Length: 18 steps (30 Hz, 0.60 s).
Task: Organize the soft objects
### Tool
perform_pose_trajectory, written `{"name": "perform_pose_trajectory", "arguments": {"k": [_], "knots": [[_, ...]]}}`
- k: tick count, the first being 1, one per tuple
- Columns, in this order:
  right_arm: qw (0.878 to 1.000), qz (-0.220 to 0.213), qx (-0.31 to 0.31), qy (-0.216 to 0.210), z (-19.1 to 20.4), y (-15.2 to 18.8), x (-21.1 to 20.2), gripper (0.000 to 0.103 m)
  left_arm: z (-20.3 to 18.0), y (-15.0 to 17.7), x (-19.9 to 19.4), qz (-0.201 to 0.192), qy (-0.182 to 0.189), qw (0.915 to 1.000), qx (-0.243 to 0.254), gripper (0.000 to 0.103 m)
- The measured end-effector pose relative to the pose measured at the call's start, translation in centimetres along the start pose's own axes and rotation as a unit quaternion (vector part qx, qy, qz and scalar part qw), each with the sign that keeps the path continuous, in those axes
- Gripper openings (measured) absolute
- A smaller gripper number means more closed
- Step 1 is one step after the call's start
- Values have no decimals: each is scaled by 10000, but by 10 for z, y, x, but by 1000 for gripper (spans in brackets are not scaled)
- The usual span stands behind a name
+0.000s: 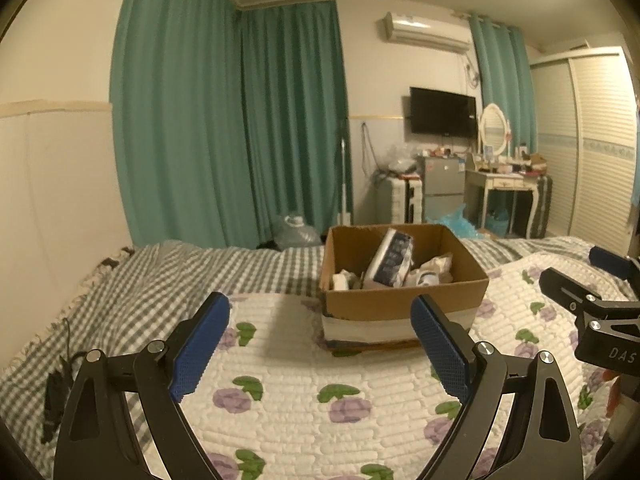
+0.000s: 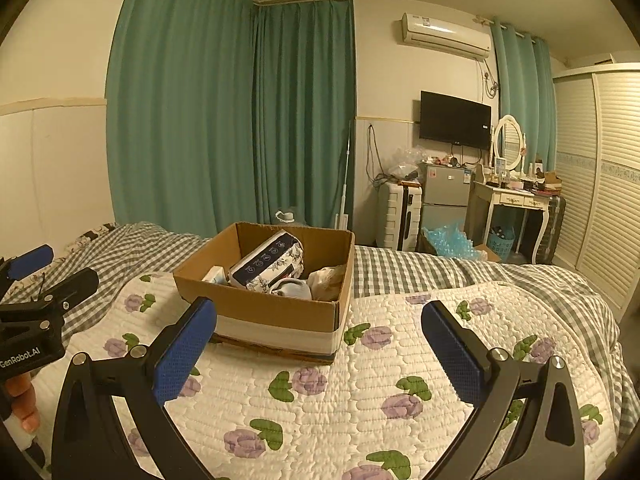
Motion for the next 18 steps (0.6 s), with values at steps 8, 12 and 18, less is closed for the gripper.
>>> {"name": "perform_pose_trajectory", "arguments": {"k": [8,12,18], "knots": [[10000,19,-25,27,2,0,1,103,1,0,1,23,-3,10000,-18,93],[10000,23,-22,26,2,0,1,103,1,0,1,27,3,10000,-17,93],[10000,28,-15,29,2,0,1,103,2,1,3,21,-34,10000,21,93]]}}
Point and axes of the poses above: each gripper's, at about its wrist camera, not at the fingertips, and x roughly the way its jaws point, z to its left, y to its underside, the point moved 9 cm from there along x, roughly the way its jaws point, and after that the axes turned 7 degrees about z, right-handed, at the moved point
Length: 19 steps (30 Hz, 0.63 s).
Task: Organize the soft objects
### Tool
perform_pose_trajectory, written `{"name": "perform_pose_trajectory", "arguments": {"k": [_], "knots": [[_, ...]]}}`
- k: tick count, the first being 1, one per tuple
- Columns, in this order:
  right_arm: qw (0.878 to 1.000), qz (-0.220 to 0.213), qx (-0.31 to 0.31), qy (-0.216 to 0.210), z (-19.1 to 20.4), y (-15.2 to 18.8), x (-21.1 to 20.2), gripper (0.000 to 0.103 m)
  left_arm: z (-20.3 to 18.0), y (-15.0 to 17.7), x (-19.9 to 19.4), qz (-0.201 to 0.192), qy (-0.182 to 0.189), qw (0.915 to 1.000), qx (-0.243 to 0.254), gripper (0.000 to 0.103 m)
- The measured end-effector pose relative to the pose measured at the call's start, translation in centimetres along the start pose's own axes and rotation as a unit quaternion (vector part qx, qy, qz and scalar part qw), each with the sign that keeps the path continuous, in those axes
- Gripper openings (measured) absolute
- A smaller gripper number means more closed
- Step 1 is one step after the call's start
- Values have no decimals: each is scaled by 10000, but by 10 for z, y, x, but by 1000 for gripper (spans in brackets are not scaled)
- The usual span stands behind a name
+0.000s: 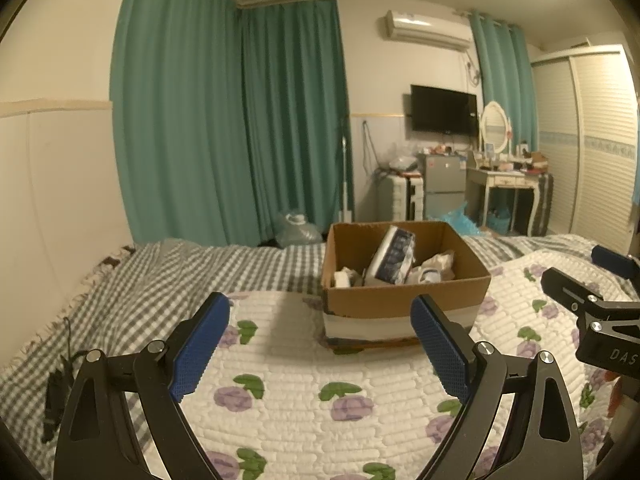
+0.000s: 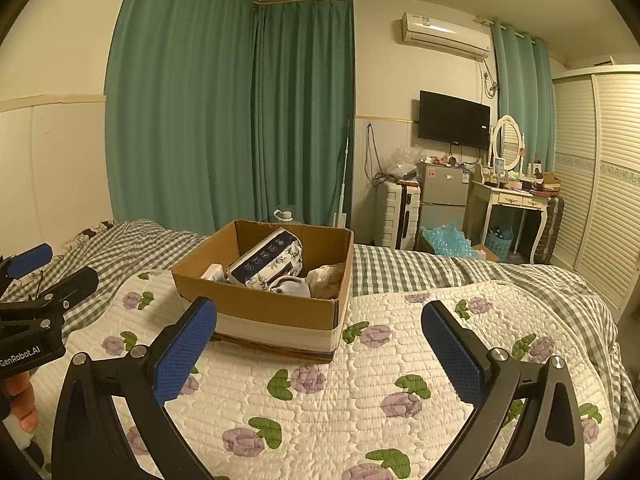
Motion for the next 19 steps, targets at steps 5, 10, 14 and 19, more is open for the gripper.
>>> {"name": "perform_pose_trajectory", "arguments": {"k": [5,10,14,19], "knots": [[10000,9,20,-13,1,2,1,103,0,0,1,-5,-10,10000,10,93],[10000,18,24,-15,1,2,1,103,1,1,3,16,-18,10000,32,93],[10000,31,17,-10,1,2,1,103,3,2,6,25,-34,10000,59,93],[10000,32,11,-5,1,3,1,103,5,3,9,59,-14,10000,52,93]]}}
Point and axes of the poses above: each gripper's, at about its wrist camera, not at the fingertips, and x roughly the way its jaws point, z to its left, y to its underside, the point moved 9 cm from there along x, roughly the way its jaws point, and after that the axes turned 7 degrees about z, right-handed, at the moved point
